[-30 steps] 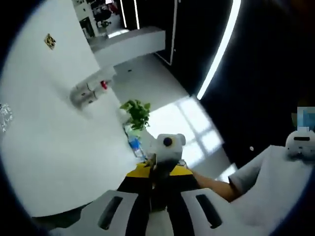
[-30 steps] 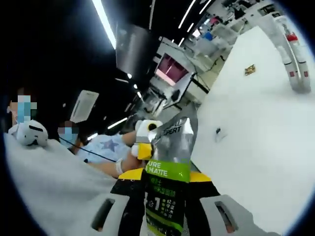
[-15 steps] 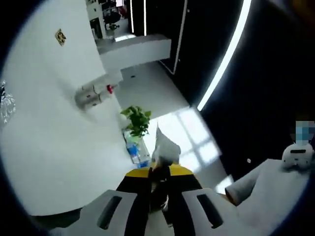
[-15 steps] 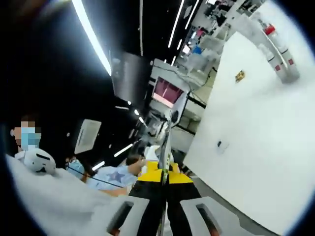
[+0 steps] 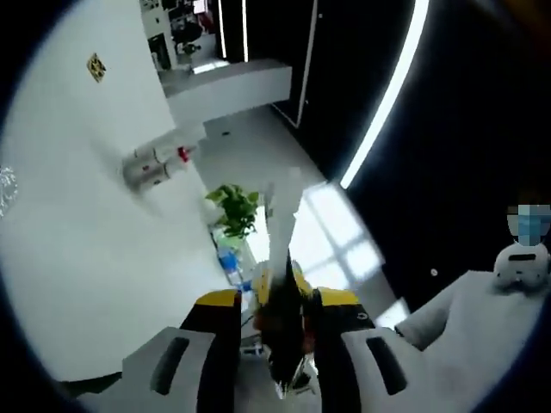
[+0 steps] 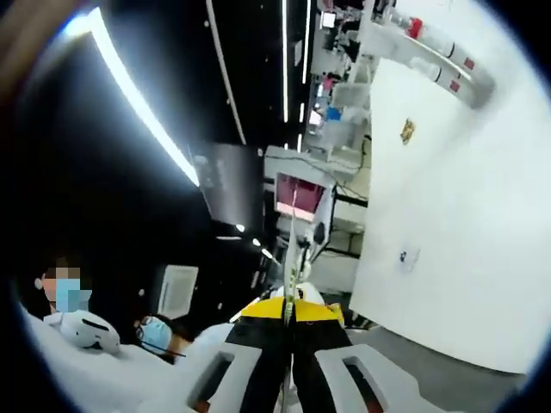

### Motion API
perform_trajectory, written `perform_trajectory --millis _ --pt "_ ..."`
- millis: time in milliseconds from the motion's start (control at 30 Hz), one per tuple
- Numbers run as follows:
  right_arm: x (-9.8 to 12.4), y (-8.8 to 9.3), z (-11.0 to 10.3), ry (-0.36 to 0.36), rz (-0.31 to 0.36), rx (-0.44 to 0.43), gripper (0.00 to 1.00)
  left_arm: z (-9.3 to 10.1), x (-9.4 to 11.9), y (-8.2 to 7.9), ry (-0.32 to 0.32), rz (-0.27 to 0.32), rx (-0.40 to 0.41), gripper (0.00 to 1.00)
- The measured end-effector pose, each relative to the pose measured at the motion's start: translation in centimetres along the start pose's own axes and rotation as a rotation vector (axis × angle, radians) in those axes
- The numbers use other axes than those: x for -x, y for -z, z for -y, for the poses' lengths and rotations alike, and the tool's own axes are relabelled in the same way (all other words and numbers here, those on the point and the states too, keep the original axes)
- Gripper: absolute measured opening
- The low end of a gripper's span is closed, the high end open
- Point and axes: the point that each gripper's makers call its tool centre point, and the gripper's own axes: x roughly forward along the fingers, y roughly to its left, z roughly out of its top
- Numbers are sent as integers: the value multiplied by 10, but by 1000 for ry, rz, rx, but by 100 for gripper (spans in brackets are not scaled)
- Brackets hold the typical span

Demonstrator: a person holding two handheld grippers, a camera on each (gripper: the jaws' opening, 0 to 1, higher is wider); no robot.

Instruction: Arrange the skincare products in the storage area until every visible bottle or jar stands upright without overlapping.

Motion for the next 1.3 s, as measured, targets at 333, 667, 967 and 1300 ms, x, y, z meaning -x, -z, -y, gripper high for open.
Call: perform_trajectory --millis 333,667,967,1300 --pt "1 3 6 74 -7 108 0 -16 8 4 -82 -21 -7 0" --pt "-1 -6 12 85 79 98 0 -20 20 -12 -92 63 35 0" --pt "9 17 16 140 -77 254 0 -27 18 -26 -113 117 57 0" --pt "5 -9 25 91 146 150 0 -30 2 -18 -123 50 41 0"
